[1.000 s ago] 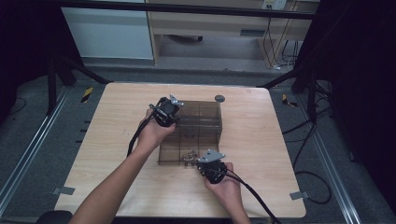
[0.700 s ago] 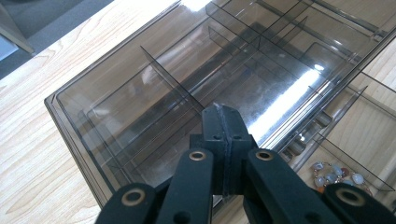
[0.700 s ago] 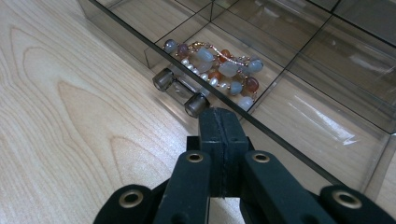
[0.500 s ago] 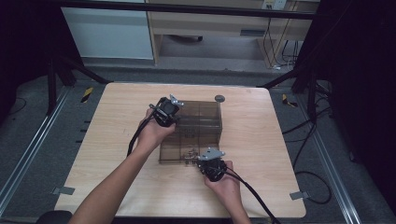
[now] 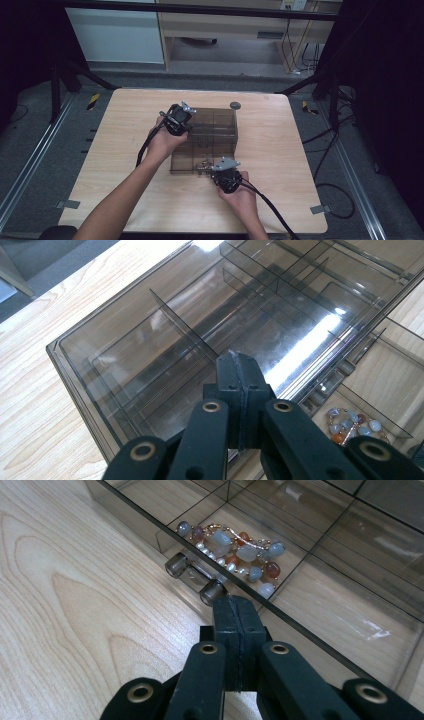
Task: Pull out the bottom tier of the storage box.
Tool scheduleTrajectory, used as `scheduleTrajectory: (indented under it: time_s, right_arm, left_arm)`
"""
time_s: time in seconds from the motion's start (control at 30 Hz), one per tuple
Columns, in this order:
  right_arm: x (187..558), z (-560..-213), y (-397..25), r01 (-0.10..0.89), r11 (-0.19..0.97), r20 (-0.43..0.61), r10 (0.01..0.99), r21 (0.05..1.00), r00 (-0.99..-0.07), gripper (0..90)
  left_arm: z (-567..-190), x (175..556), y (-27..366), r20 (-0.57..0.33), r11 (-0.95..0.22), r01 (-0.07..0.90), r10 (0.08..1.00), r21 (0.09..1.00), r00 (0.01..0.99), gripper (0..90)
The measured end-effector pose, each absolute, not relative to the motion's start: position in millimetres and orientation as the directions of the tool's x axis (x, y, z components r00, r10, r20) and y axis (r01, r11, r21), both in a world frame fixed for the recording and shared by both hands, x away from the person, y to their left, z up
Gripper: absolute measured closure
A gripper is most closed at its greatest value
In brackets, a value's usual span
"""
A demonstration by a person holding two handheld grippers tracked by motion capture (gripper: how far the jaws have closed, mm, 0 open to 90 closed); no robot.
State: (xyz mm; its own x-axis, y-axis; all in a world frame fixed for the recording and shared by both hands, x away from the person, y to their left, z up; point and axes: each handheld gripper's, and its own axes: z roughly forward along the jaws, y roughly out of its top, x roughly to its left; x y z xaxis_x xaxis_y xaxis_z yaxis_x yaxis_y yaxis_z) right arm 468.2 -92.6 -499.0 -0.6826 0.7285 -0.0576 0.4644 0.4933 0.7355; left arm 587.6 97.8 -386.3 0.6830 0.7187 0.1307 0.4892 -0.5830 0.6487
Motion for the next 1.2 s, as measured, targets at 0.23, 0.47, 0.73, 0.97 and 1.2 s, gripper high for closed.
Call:
scheduleTrajectory:
  time_s: [0.23, 0.47, 0.73, 0.97, 1.2]
  right_arm:
    - [471.3, -499.3, -90.3, 0.461, 0.498, -0.061, 0.726, 0.735, -0.685, 90.0]
    - [475.8, -499.0, -89.3, 0.461, 0.489, -0.061, 0.733, 0.741, -0.678, 90.0]
    - [477.0, -498.0, -91.4, 0.463, 0.487, -0.059, 0.733, 0.74, -0.677, 90.0]
    - [477.3, -498.2, -93.2, 0.468, 0.483, -0.057, 0.738, 0.74, -0.672, 90.0]
    - [480.7, -496.8, -94.7, 0.464, 0.477, -0.057, 0.741, 0.747, -0.669, 90.0]
  left_arm:
    - [-386.6, 587.6, 97.8, 0.129, -0.581, 0.488, 0.719, 0.651, 0.683, 90.0]
    - [-386.5, 587.5, 97.7, 0.13, -0.581, 0.488, 0.719, 0.651, 0.683, 90.0]
    - [-386.3, 588.3, 98.4, 0.126, -0.583, 0.488, 0.715, 0.649, 0.687, 90.0]
    - [-386.0, 587.8, 97.9, 0.129, -0.584, 0.489, 0.717, 0.648, 0.685, 90.0]
    - [-385.7, 588.0, 97.3, 0.132, -0.588, 0.49, 0.716, 0.644, 0.686, 90.0]
